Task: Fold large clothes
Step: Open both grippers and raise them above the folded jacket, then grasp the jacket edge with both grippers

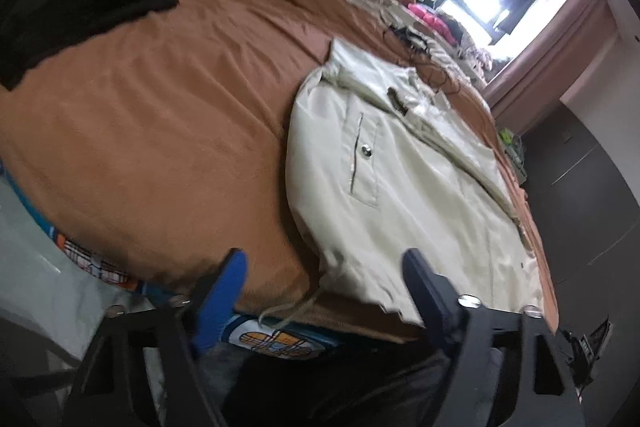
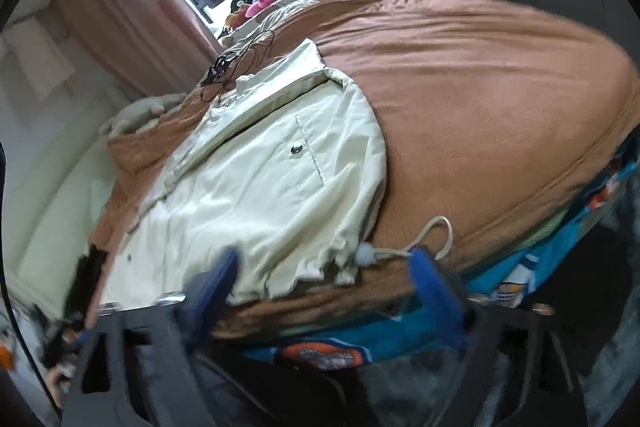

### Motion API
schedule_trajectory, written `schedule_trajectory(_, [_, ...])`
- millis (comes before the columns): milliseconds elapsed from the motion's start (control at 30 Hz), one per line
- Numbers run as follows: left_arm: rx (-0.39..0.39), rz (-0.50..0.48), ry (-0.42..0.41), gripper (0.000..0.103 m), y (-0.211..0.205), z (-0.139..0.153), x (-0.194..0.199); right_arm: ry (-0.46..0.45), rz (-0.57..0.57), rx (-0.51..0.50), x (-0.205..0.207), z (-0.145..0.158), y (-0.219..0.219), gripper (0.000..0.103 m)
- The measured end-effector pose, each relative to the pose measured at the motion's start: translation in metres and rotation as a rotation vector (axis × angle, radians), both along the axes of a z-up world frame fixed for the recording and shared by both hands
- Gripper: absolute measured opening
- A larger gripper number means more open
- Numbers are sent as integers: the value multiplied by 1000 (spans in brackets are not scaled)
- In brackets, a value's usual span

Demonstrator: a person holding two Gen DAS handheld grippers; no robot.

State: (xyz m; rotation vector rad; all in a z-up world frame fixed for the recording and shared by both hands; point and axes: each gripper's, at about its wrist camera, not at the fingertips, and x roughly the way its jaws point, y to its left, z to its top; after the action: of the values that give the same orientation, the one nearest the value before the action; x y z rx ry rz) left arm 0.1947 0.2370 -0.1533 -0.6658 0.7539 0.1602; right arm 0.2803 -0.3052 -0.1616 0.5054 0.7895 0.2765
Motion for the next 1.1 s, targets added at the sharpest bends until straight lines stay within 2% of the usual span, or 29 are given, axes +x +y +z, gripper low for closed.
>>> schedule_trajectory(167, [-17, -29, 30, 66, 6, -13, 29, 21, -12, 20, 30, -8, -5, 75])
schedule_trajectory(233, [-33, -37, 39, 65, 8, -19, 38, 28, 0, 43, 42, -11, -4, 74])
schedule_trajectory(333, [-40, -45, 56, 64, 11, -25, 50, 51, 33, 101, 58, -17, -2, 66])
schedule_trajectory(467, [-85, -38, 51, 63, 18, -32, 60, 94, 15, 82, 76, -28, 2, 56])
schedule_trajectory(667, [-100, -31, 48, 63, 28, -34, 76, 99, 13, 114, 97, -35, -4, 55])
schedule_trajectory(767, [-138, -43, 41, 63, 28, -33, 77, 107, 49, 156, 95, -35, -3, 55])
schedule_trajectory(833, [-207, -77, 17, 63, 24, -34, 70, 99, 107, 218, 89, -37, 0, 55])
schedule_trajectory(1000, [-285, -142, -31, 61, 12, -34, 53, 99, 189, 334, 70, -48, 2, 55])
schedule_trajectory(1100, [-340, -146, -62, 60, 10, -36, 45, 103, 230, 407, 65, -55, 5, 55])
